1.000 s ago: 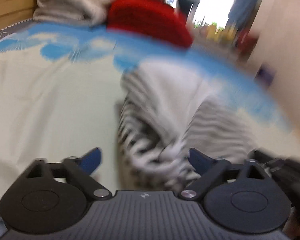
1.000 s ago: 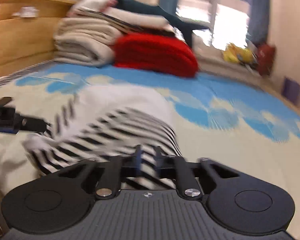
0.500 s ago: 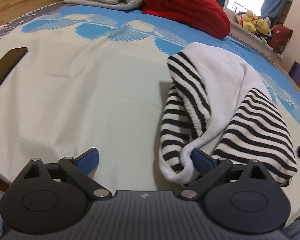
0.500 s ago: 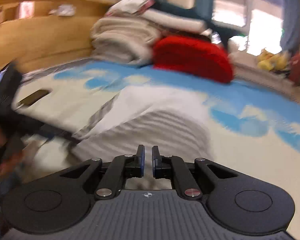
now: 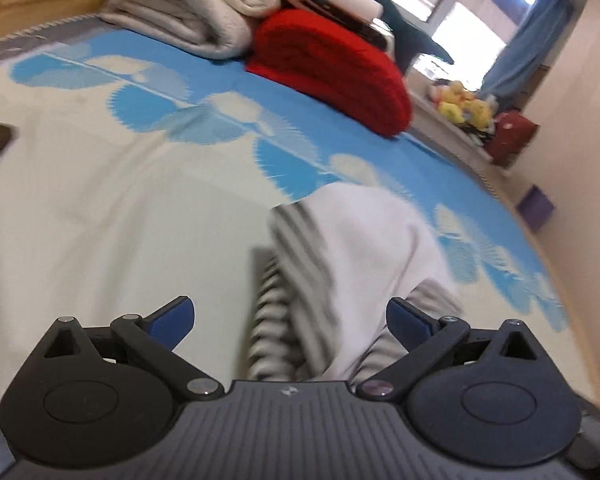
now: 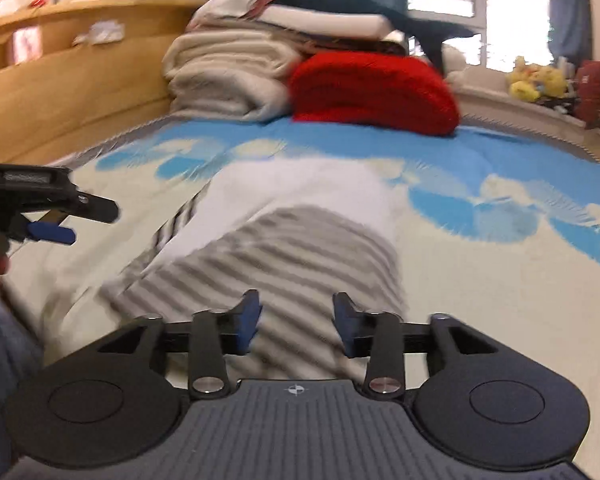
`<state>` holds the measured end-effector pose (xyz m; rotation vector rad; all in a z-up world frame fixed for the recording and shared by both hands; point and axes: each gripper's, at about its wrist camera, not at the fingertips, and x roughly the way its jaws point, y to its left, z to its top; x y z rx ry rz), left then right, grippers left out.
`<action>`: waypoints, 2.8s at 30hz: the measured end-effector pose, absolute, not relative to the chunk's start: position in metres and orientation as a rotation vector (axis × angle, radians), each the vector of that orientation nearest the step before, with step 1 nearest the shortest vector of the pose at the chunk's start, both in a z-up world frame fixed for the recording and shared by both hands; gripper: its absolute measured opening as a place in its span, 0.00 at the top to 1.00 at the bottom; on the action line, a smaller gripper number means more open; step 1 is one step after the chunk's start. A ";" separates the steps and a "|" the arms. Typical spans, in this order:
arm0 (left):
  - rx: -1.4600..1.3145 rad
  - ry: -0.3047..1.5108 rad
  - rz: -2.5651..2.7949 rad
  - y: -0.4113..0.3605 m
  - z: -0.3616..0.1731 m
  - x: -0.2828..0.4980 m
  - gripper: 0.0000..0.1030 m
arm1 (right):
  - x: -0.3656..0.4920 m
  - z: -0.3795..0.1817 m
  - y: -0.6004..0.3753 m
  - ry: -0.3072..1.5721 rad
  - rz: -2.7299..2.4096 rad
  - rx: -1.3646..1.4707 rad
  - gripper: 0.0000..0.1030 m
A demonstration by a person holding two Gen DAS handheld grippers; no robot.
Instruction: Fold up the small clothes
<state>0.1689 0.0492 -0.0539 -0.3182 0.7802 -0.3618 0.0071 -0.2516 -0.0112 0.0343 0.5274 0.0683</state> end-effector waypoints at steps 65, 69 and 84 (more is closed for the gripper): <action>-0.076 0.897 -0.241 0.006 -0.093 0.080 0.01 | 0.017 -0.031 -0.292 0.588 0.170 0.070 0.21; -0.054 0.897 -0.237 0.001 -0.096 0.081 0.01 | 0.016 -0.031 -0.290 0.594 0.170 0.069 0.21; -0.632 0.906 -0.308 0.020 -0.111 0.105 0.01 | 0.113 0.019 -0.387 0.619 0.197 0.549 0.09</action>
